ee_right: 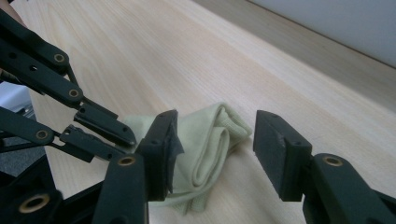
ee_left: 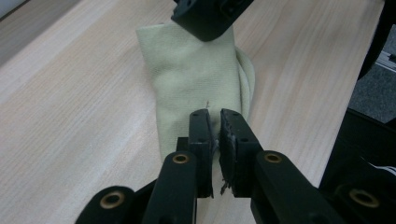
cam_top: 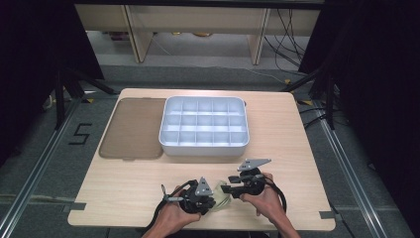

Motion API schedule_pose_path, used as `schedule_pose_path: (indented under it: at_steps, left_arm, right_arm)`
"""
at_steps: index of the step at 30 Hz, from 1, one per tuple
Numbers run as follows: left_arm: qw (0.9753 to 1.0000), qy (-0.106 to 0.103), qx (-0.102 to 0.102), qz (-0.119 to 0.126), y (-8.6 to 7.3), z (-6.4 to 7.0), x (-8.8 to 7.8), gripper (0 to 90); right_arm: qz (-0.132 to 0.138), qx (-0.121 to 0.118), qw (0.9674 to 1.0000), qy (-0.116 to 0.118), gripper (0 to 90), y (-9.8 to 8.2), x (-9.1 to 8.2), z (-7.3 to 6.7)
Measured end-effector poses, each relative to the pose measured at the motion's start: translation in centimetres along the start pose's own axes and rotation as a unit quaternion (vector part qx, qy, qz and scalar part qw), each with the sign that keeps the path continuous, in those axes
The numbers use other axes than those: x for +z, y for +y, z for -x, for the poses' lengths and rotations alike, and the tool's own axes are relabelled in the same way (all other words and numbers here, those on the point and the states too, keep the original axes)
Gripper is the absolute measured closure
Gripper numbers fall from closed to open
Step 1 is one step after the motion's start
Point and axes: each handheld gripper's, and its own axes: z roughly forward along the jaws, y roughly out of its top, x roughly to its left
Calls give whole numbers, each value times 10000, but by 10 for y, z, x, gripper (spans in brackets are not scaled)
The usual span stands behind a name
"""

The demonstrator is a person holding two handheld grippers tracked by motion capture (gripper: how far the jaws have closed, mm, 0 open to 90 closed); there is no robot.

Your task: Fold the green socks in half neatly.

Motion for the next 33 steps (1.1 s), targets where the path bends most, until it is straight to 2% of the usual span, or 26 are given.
schedule_pose_path:
  at_steps: [1,2,4,9,11,12,15,16,17,18,19,21,22,25,26,29,30,31,32,33]
  left_arm:
    - [9999,-23,127,-93,0,-2,-1,822]
    - [9999,27,-103,50,-1,0,1,822]
    - [10000,16,-42,38,0,0,0,821]
    - [10000,30,-49,35,-1,-1,0,820]
    - [9999,72,-128,81,-2,-1,0,817]
    - [10000,67,-57,33,-2,-2,-1,816]
    - [9998,120,-153,89,-4,-4,-1,814]
    - [9998,114,-140,86,-4,-5,-2,814]
    - [9997,143,-174,106,-5,-6,-1,812]
    - [9999,127,-87,67,-5,-8,-3,812]
    - [9997,141,-183,71,-5,-7,-3,811]
    - [9995,170,-244,112,-6,-9,-2,811]
    - [9997,129,-191,90,-6,-10,-3,811]
    - [9995,159,-240,110,-6,-8,-2,809]
    - [9997,174,-170,96,-6,-8,-3,807]
    - [9996,162,-185,112,-6,-8,-3,803]
    - [9994,160,-266,125,-7,-8,-3,800]
    - [9994,142,-275,166,-7,-8,-4,785]
    - [9995,147,-237,164,-7,-9,-5,744]
    - [9991,151,-323,230,-8,-9,-8,713]
  right_arm:
    - [-72,-18,10000,18,505,0,1,0]
    - [-73,-44,10000,1,505,0,5,0]
    - [-165,-27,9999,10,505,0,7,0]
    - [-297,77,9995,21,489,-2,13,1]
    - [-338,82,9994,24,489,-3,17,2]
    - [-337,96,9994,29,487,-4,18,2]
    - [-394,87,9991,125,481,-5,21,2]
    - [-368,111,9993,34,481,-5,22,0]
    - [-325,134,9994,50,482,-6,23,-1]
    - [-406,116,9991,26,483,-6,22,-1]
    - [-438,128,9989,44,485,-6,22,-1]
    - [-439,156,9989,84,495,-6,22,-2]
    - [-443,158,9988,99,510,-6,22,-2]
    - [-428,210,9987,164,560,-7,22,-2]
    - [-385,241,9988,192,576,-8,23,-2]
    - [-386,354,9982,288,625,-9,22,-2]
    - [-355,374,9981,340,637,-10,23,-1]
    - [-303,415,9979,391,652,-11,23,-1]
    - [-306,454,9979,340,665,-12,22,-1]
    - [-293,482,9978,341,672,-12,22,-1]
